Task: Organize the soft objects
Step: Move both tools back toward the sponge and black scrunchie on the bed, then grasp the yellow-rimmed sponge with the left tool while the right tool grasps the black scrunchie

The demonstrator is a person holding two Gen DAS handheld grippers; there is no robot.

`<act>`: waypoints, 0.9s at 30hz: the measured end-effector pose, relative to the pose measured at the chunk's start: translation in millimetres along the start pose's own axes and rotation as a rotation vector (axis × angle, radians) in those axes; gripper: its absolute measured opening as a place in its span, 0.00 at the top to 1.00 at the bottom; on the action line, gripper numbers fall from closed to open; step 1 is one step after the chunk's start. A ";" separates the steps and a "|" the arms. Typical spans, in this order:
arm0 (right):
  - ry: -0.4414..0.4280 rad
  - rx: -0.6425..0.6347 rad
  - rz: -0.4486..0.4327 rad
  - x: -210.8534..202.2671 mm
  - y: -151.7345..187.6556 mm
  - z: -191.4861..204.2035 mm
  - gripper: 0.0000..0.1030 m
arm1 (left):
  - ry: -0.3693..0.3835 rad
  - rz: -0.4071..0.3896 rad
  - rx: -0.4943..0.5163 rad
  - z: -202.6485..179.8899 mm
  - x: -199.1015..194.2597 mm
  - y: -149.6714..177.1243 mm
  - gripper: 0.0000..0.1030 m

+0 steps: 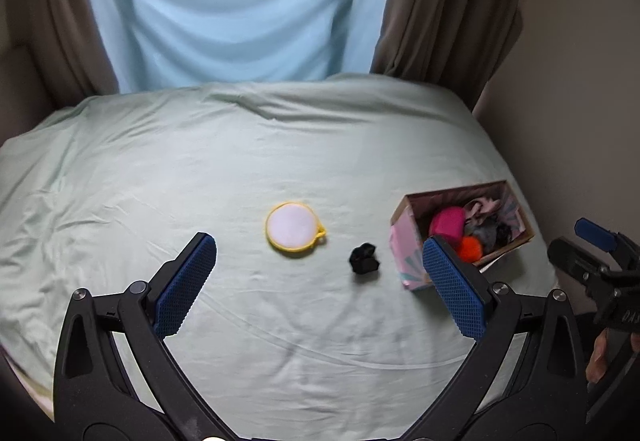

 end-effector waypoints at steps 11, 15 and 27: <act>0.040 0.050 0.028 111.4 38.1 48.3 0.00 | 0.051 0.085 0.059 51.0 125.5 -2.2 0.00; 0.059 0.058 0.037 161.2 57.6 53.2 0.00 | 0.069 0.114 0.058 56.8 180.2 4.4 0.00; 0.104 0.047 0.083 289.0 93.6 33.8 0.06 | 0.083 0.221 0.084 50.7 325.8 35.8 0.00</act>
Point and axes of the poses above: each gripper's, at about its wrist camera, not at the fingertips, and x roughly the way its jaws point, z to its left, y to its underside, the point moved 5 cm from there along x, roughly the way its jaws point, and after that the axes turned 3 degrees about -x, right-handed, at the moved point
